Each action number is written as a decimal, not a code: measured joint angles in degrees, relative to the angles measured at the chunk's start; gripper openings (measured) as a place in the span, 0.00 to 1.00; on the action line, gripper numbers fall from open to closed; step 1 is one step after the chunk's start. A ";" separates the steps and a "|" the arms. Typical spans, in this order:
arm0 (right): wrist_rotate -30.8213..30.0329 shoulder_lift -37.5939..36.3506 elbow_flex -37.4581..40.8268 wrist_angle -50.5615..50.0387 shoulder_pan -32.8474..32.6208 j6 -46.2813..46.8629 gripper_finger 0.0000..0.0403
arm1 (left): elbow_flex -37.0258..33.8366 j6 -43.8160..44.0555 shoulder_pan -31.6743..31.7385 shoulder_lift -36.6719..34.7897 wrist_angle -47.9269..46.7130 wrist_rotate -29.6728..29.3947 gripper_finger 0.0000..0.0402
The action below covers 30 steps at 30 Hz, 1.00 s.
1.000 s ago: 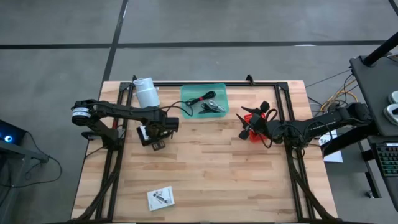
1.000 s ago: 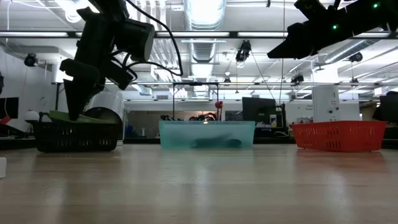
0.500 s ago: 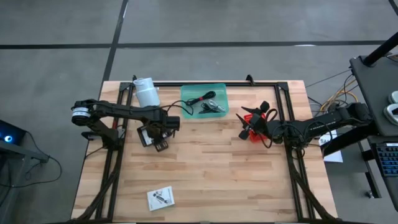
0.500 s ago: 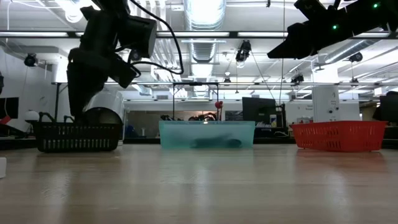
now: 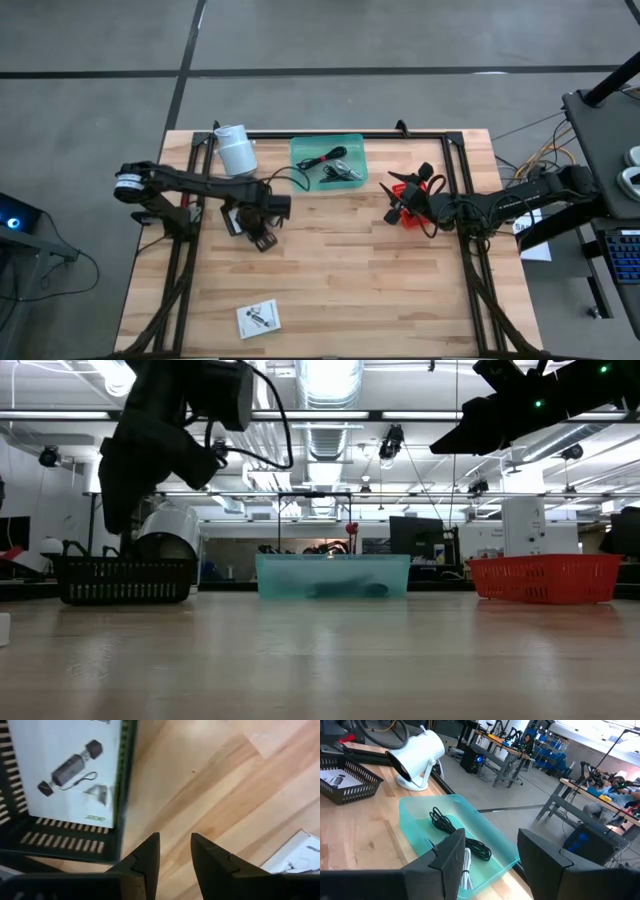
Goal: Pick and place items into bin
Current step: Put the white card reader box into the black bin
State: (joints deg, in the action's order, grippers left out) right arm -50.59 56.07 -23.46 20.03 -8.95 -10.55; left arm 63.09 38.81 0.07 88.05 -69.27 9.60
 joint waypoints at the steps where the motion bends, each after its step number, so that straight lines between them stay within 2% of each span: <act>1: -0.01 0.00 0.00 0.00 0.00 0.00 0.42 | 0.13 1.26 -1.01 0.00 0.24 -0.06 0.23; 9: -0.01 0.01 0.00 0.02 0.00 0.01 0.42 | 0.28 11.53 -9.94 0.17 4.44 0.33 0.23; 15: -0.01 0.00 0.00 0.04 -0.02 0.00 0.42 | 0.28 19.02 -15.90 0.20 13.28 0.85 0.23; 23: 0.00 0.00 0.00 0.04 -0.04 0.02 0.42 | 0.22 24.63 -22.93 0.20 26.35 0.43 0.23; 28: 0.00 0.00 0.00 0.03 -0.04 0.66 0.42 | -1.29 34.16 -26.85 0.20 27.26 0.77 0.23; 30: 0.00 0.02 0.00 0.04 -0.04 1.10 0.42 | -2.14 34.71 -27.38 0.22 27.29 2.25 0.23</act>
State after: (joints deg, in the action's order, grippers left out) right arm -50.59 56.09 -23.46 20.07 -8.99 -9.44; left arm 60.96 73.53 -27.31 88.27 -41.98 11.85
